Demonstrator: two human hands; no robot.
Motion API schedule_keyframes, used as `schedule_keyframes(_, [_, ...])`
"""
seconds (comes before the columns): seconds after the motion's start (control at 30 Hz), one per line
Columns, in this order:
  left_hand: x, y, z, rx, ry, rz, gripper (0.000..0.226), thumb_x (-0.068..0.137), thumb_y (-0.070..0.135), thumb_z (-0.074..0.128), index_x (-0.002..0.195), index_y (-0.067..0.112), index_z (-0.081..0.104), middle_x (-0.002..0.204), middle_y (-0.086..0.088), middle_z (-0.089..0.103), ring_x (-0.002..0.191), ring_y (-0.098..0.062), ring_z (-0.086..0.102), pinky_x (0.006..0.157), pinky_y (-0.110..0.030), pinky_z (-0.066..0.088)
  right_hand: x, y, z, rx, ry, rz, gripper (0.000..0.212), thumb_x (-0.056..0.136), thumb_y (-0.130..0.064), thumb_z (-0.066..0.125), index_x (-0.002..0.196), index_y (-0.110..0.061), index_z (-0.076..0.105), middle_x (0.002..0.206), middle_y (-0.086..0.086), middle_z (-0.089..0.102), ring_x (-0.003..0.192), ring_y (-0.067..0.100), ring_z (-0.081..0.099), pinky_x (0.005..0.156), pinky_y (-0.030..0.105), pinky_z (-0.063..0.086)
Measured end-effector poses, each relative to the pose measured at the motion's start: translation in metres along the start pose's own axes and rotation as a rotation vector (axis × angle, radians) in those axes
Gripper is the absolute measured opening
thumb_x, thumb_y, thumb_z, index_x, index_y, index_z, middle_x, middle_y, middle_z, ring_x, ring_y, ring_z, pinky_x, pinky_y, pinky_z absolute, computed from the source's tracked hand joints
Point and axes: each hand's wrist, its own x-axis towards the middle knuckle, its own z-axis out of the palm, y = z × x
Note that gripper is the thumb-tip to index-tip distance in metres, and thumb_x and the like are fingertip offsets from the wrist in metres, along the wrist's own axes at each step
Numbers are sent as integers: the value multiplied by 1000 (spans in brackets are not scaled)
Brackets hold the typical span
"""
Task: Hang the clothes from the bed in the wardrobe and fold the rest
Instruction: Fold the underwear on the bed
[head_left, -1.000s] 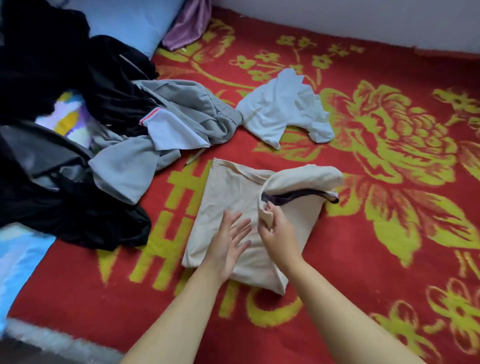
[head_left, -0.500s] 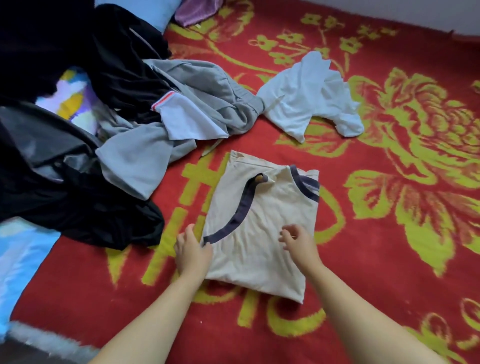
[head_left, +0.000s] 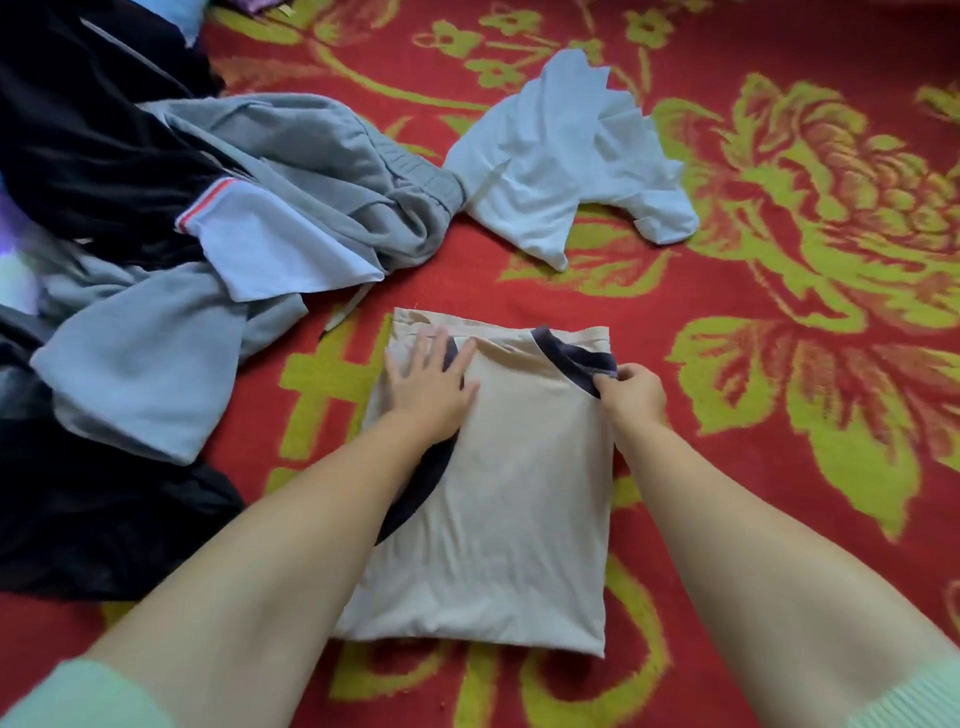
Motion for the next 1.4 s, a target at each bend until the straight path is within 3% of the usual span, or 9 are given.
schedule_keyframes(0.2, [-3, -31, 1, -170, 1, -65, 61, 98, 47, 32, 151, 36, 3, 160, 5, -12, 146, -17, -14, 112, -60, 0, -10, 28, 9, -15, 68, -101, 27, 87, -27, 59, 110, -16, 52, 111, 3, 57, 101, 23, 56, 88, 42, 46])
schedule_keyframes(0.33, [-61, -37, 24, -362, 244, -187, 63, 93, 37, 50, 148, 21, 23, 156, -7, 19, 142, -26, 20, 112, -49, 22, -55, 61, -2, 88, 41, -106, 34, 89, -30, 59, 118, -15, 50, 108, 2, 57, 90, 18, 57, 75, 33, 43])
schedule_keyframes(0.57, [-187, -27, 74, -824, 103, -615, 58, 88, 31, 63, 136, 8, 39, 130, -11, 50, 115, -32, 50, 83, -35, 40, -174, 140, -1, 3, -72, 181, 21, 89, -26, 59, 107, -15, 59, 91, -2, 64, 87, 18, 58, 78, 32, 42])
schedule_keyframes(0.8, [-214, -43, 82, -1367, -165, -768, 15, 90, 11, 62, 105, 10, 62, 79, -2, 63, 66, -15, 57, 59, -27, 45, -198, 155, -6, 259, -300, 250, 4, 87, -8, 61, 91, -8, 63, 82, 9, 65, 70, 19, 58, 59, 26, 43])
schedule_keyframes(0.93, [-239, -52, 75, -1290, -588, -849, 15, 87, 11, 65, 99, 13, 56, 87, -2, 63, 78, -15, 61, 69, -33, 51, -205, 164, -39, 156, -521, 305, 7, 86, -3, 61, 83, -9, 62, 60, 2, 54, 46, 8, 43, 38, 14, 30])
schedule_keyframes(1.07, [-271, -64, 68, -1188, -868, -872, 33, 83, 9, 70, 112, 9, 56, 111, 0, 63, 90, -17, 66, 74, -38, 54, -213, 173, -75, -28, -920, 514, 10, 85, -8, 60, 78, -12, 56, 57, 0, 50, 46, 9, 45, 49, 21, 31])
schedule_keyframes(1.17, [-271, -67, 49, -1463, -850, -841, 19, 87, 9, 65, 104, 12, 57, 102, 0, 65, 93, -20, 63, 76, -40, 54, -209, 152, -88, 148, -933, 589, 13, 90, -9, 56, 80, -15, 53, 56, -3, 50, 47, 5, 54, 53, 22, 34])
schedule_keyframes(1.27, [-249, -63, 15, -1727, -676, -795, 3, 91, 10, 57, 93, 12, 57, 74, -7, 70, 84, -21, 62, 63, -37, 59, -190, 112, -96, 394, -845, 585, 7, 94, -13, 52, 96, -18, 56, 74, -4, 64, 60, 6, 63, 62, 23, 41])
schedule_keyframes(1.4, [-204, -52, -32, -1918, -435, -787, 7, 93, 15, 58, 88, 10, 58, 72, -10, 67, 83, -21, 61, 70, -36, 51, -158, 50, -99, 638, -699, 527, 7, 94, -14, 52, 94, -18, 57, 71, -4, 70, 71, 11, 63, 69, 26, 45])
